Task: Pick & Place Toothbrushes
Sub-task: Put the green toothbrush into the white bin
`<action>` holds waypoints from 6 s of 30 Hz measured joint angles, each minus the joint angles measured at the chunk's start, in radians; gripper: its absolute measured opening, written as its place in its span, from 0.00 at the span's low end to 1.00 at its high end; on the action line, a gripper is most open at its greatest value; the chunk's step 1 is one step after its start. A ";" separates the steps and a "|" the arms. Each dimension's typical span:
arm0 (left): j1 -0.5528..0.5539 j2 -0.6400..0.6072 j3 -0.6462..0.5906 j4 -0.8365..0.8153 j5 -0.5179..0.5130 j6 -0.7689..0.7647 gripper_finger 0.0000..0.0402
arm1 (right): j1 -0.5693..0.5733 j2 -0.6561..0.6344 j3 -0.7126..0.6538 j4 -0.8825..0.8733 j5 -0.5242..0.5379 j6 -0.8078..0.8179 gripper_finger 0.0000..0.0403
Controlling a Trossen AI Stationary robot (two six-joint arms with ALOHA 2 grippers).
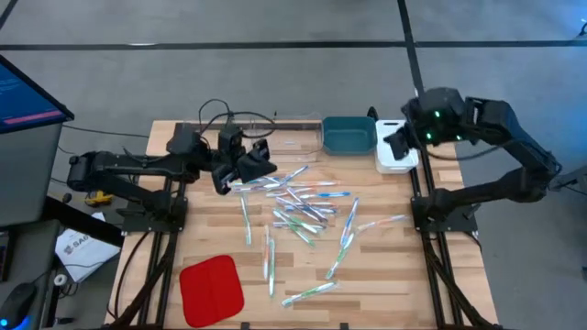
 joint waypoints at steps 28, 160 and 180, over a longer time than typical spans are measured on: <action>-0.211 0.015 -0.035 -0.287 0.104 0.009 0.00 | 0.839 0.383 -0.002 0.170 0.141 0.069 0.01; 0.062 0.066 -0.101 0.107 -0.219 -0.173 0.01 | 0.281 0.123 -0.593 1.765 0.045 0.144 0.39; 0.010 0.067 -0.101 -0.028 -0.318 -0.144 0.01 | 0.294 0.288 -0.317 1.400 0.014 0.085 0.52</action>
